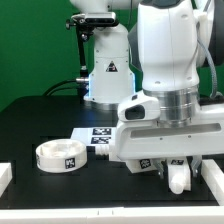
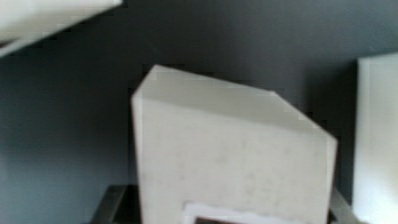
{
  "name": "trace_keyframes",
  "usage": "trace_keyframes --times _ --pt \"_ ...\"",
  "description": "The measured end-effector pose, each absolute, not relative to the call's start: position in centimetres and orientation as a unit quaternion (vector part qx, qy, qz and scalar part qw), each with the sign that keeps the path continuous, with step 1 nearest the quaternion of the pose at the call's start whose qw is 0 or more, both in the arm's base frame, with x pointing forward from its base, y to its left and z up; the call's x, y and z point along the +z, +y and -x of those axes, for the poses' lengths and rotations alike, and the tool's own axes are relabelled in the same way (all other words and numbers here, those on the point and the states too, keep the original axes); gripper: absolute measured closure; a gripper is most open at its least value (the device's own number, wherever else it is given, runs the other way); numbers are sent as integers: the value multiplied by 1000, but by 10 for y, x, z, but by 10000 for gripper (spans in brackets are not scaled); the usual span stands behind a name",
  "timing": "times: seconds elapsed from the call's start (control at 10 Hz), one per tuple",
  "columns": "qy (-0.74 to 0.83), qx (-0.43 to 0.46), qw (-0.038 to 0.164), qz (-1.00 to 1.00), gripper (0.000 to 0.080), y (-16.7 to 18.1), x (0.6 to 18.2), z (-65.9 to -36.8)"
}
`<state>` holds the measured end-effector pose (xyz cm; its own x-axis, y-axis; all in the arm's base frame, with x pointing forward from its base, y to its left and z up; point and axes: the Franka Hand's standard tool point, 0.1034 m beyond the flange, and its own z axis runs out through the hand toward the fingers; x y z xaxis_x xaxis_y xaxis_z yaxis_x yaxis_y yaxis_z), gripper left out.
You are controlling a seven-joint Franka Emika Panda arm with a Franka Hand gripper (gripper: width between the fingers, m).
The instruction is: Assemble stool
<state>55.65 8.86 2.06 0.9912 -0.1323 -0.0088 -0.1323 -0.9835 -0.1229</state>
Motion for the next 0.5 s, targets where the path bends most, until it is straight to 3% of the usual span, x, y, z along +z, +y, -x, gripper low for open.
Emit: trace_keyframes --times 0.2,0.5 --pt "60 -3 64 996 486 93 39 -561" --pt "64 -3 64 996 486 93 36 -559"
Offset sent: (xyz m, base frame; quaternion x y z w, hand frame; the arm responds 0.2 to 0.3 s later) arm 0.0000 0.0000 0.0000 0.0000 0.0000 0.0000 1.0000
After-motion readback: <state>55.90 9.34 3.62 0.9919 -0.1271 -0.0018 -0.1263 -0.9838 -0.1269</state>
